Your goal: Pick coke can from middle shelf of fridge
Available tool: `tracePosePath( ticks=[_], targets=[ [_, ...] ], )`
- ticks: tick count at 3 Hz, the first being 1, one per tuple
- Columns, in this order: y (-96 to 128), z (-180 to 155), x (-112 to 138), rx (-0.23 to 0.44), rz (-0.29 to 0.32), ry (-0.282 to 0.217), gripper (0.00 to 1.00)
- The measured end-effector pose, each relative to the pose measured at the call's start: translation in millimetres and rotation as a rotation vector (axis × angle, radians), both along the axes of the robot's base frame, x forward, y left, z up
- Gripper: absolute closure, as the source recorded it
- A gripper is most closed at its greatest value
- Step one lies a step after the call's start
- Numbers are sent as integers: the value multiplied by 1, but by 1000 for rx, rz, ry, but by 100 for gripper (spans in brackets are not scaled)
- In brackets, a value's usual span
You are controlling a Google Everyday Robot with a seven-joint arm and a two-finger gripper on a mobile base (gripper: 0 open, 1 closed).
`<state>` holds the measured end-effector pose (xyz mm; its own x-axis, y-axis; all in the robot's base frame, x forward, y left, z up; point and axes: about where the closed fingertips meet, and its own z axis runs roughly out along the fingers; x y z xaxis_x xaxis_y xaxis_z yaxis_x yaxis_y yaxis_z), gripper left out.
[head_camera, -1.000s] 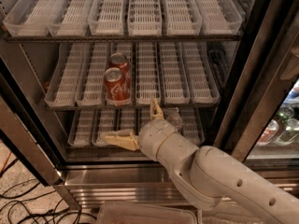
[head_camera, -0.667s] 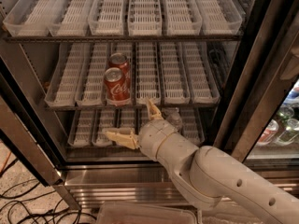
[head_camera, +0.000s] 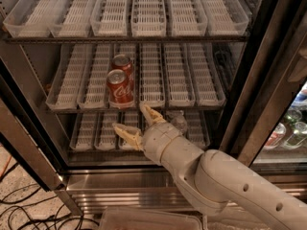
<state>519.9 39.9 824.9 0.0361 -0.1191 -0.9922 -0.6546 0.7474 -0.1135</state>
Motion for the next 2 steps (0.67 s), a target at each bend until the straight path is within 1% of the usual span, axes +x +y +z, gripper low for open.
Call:
tracePosePath(
  ticks=[1, 2],
  targets=[
    [2, 3, 6, -4, 4, -4, 32],
    [7, 9, 17, -8, 18, -8, 30]
  ],
)
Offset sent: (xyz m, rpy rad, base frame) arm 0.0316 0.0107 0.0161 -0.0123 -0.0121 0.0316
